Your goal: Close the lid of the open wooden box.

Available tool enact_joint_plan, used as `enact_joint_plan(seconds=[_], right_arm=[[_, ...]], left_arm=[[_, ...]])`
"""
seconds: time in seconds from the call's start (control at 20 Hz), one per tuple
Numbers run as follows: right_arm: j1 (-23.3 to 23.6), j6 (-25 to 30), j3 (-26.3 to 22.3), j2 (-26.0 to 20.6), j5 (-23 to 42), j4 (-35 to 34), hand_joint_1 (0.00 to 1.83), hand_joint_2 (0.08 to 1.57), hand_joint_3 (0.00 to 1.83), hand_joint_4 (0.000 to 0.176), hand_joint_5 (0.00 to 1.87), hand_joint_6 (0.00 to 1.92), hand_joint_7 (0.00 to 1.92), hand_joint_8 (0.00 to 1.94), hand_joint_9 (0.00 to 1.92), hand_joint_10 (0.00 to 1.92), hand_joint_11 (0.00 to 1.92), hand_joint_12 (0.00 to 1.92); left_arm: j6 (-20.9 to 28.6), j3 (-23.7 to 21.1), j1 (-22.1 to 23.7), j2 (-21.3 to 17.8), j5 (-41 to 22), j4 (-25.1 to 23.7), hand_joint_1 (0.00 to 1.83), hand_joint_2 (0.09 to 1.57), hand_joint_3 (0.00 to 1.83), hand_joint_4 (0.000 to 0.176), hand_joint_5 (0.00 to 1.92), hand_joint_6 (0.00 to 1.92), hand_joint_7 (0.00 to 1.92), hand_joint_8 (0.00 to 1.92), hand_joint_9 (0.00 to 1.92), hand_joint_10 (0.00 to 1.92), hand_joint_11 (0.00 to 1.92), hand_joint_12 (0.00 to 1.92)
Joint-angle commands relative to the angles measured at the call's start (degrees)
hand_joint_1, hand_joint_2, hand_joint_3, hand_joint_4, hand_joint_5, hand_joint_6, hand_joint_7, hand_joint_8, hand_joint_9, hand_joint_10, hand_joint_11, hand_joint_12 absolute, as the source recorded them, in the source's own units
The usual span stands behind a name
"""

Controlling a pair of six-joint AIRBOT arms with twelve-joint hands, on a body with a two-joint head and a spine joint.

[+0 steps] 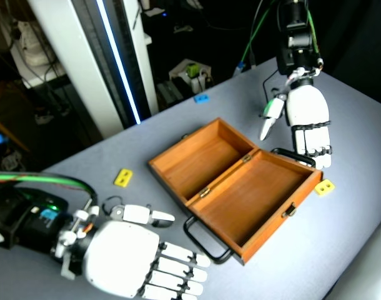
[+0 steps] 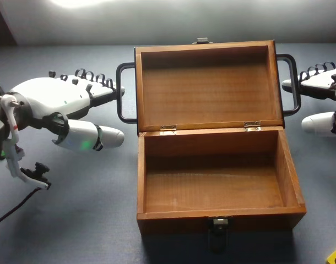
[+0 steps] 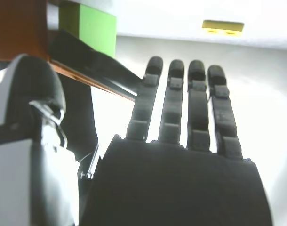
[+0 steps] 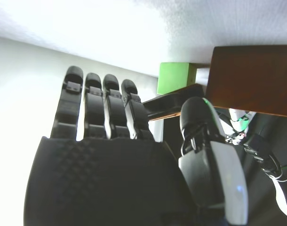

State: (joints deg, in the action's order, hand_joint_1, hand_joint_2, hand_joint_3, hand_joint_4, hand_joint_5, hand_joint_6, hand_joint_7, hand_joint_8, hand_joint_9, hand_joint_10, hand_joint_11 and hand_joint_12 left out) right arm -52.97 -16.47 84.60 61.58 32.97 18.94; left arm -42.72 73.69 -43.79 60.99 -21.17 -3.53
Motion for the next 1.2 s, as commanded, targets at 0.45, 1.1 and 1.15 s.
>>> enact_joint_plan(seconds=[0.45, 1.1, 1.15], right_arm=[[1.3, 0.6, -1.2, 0.1, 8.3, -1.7, 0.00, 1.34, 0.00, 0.000, 0.07, 0.01, 0.04, 0.01, 0.02, 0.01, 0.05, 0.02], [1.3, 0.8, -5.7, -3.3, 15.9, -2.1, 0.00, 1.38, 0.01, 0.000, 0.08, 0.01, 0.07, 0.01, 0.01, 0.00, 0.03, 0.01], [1.3, 0.8, -6.2, -3.7, 16.4, -2.1, 0.00, 1.40, 0.02, 0.000, 0.07, 0.00, 0.05, 0.00, 0.00, 0.00, 0.01, 0.00]], left_arm=[[4.3, -1.4, 1.5, -0.1, -10.9, -3.7, 0.00, 1.28, 0.00, 0.000, 0.00, 0.00, 0.00, 0.00, 0.01, 0.00, 0.02, 0.01], [4.6, -6.0, 0.1, -3.9, -17.3, -3.8, 0.00, 1.29, 0.00, 0.000, 0.03, 0.01, 0.00, 0.00, 0.00, 0.00, 0.00, 0.00], [4.7, -6.5, -0.2, -4.4, -18.1, -3.8, 0.00, 1.30, 0.00, 0.000, 0.02, 0.00, 0.00, 0.00, 0.00, 0.00, 0.00, 0.00]])
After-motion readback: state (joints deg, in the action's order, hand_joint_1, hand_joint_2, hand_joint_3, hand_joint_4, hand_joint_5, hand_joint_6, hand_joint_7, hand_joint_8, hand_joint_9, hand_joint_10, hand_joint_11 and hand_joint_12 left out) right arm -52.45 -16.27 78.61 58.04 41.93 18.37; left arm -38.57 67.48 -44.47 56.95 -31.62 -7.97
